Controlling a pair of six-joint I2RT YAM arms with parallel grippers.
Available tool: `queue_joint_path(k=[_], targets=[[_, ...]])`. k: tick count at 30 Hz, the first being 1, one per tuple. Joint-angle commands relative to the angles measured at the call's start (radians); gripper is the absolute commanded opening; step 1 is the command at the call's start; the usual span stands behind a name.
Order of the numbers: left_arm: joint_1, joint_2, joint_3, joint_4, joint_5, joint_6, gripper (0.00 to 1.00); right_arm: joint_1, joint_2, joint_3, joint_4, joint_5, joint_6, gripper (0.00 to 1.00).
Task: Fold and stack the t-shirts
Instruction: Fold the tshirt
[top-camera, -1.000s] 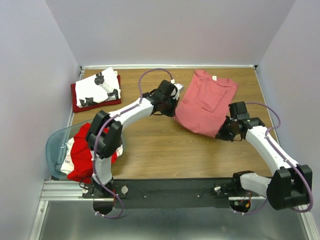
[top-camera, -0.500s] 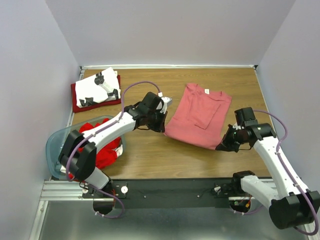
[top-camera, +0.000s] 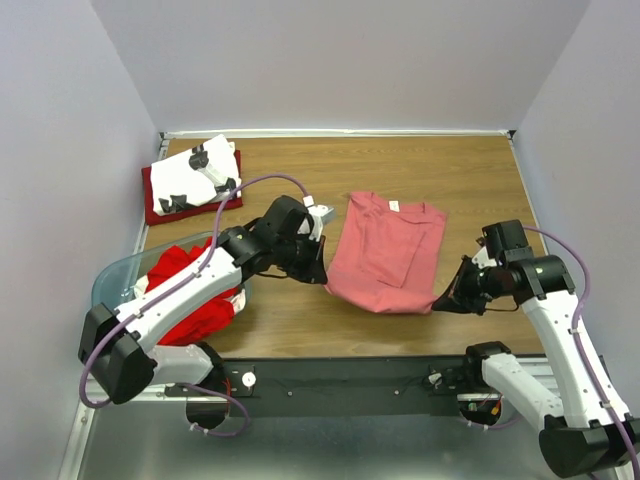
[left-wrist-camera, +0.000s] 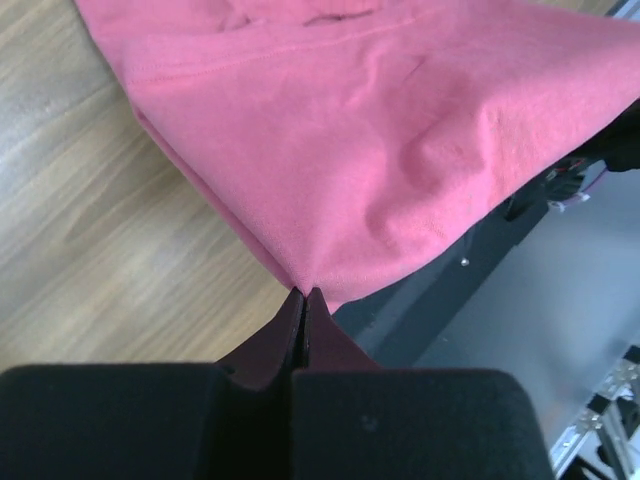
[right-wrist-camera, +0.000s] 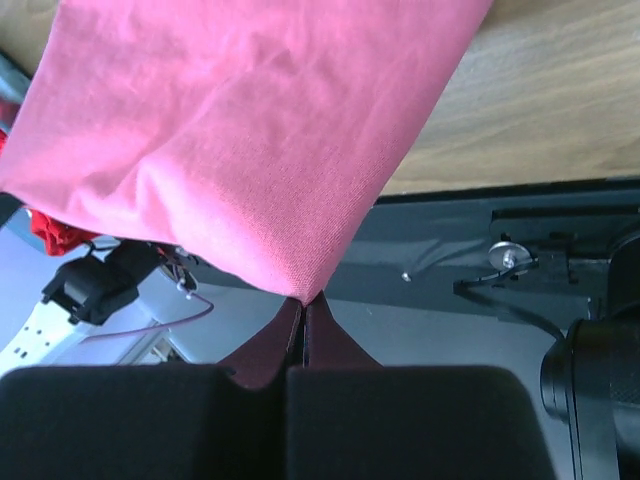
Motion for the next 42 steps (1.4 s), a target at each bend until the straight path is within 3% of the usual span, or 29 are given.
queue_joint_path(k=[1, 8, 17, 29, 42], targets=[[0.003, -0.037, 0.004, 0.000, 0.008, -0.071, 0.00, 0.004, -0.023, 0.028, -0.079, -0.028, 0.003, 0.00], [0.032, 0.118, 0.110, 0.077, -0.027, -0.043, 0.00, 0.003, -0.024, 0.055, 0.002, 0.133, 0.077, 0.01], [0.086, 0.248, 0.259, 0.131, -0.026, -0.022, 0.00, 0.003, 0.011, 0.017, 0.261, 0.271, 0.189, 0.01], [0.135, 0.438, 0.420, 0.200, 0.009, 0.000, 0.00, 0.003, 0.172, 0.055, 0.424, 0.529, 0.174, 0.01], [0.185, 0.673, 0.605, 0.194, 0.023, 0.050, 0.00, -0.002, 0.385, 0.065, 0.545, 0.626, 0.116, 0.01]])
